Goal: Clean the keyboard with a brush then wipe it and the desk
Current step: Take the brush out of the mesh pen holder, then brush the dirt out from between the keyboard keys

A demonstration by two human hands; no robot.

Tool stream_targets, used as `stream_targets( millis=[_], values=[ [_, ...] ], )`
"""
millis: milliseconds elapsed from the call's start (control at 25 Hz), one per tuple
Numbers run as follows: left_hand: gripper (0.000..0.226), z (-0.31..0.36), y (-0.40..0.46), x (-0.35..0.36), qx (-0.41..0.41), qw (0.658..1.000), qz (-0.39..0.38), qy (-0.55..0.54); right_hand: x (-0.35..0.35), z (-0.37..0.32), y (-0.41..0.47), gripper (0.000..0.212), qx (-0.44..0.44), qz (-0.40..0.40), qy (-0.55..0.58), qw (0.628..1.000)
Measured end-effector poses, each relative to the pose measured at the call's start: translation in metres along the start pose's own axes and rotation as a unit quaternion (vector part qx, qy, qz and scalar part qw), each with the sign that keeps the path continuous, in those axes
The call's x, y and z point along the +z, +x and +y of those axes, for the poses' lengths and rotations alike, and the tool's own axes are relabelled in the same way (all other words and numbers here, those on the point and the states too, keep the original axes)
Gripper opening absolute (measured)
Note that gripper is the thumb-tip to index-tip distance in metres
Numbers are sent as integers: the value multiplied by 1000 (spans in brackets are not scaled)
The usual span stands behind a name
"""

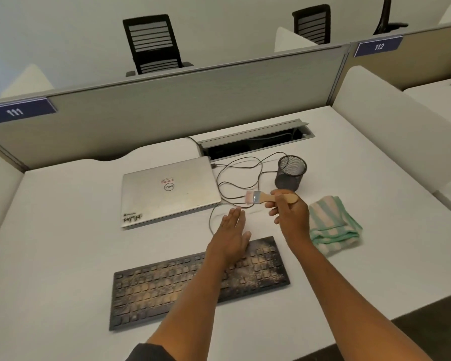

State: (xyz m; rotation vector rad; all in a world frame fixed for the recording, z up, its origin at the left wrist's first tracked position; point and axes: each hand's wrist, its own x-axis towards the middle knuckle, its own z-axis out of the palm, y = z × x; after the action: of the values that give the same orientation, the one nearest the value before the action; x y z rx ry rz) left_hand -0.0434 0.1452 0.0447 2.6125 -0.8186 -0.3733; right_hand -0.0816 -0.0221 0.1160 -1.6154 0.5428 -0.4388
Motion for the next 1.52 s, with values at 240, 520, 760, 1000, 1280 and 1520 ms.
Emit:
stream_targets(
  millis=[240,520,760,1000,1280,1520],
  values=[
    [67,-57,-65,-11,-7,1000,11,27,41,-1,-64,9,13,-21,-7,1000],
    [80,-132,-141,-26,-52,997,41,50,98,4,-128,6,3,-85,-28,996],
    [114,-195,-209,-39,-89,994,51,34,148,11,-177,12,0,-141,-64,988],
    [111,-222,-256,-30,-106,992,62,30,187,23,-209,16,4,-192,-104,976],
    [127,-234,-279,-21,-119,992,32,20,229,12,-223,10,-19,-203,-122,971],
    [133,-234,-281,-13,-114,990,38,79,255,6,-225,11,-53,-234,-217,946]
  ],
)
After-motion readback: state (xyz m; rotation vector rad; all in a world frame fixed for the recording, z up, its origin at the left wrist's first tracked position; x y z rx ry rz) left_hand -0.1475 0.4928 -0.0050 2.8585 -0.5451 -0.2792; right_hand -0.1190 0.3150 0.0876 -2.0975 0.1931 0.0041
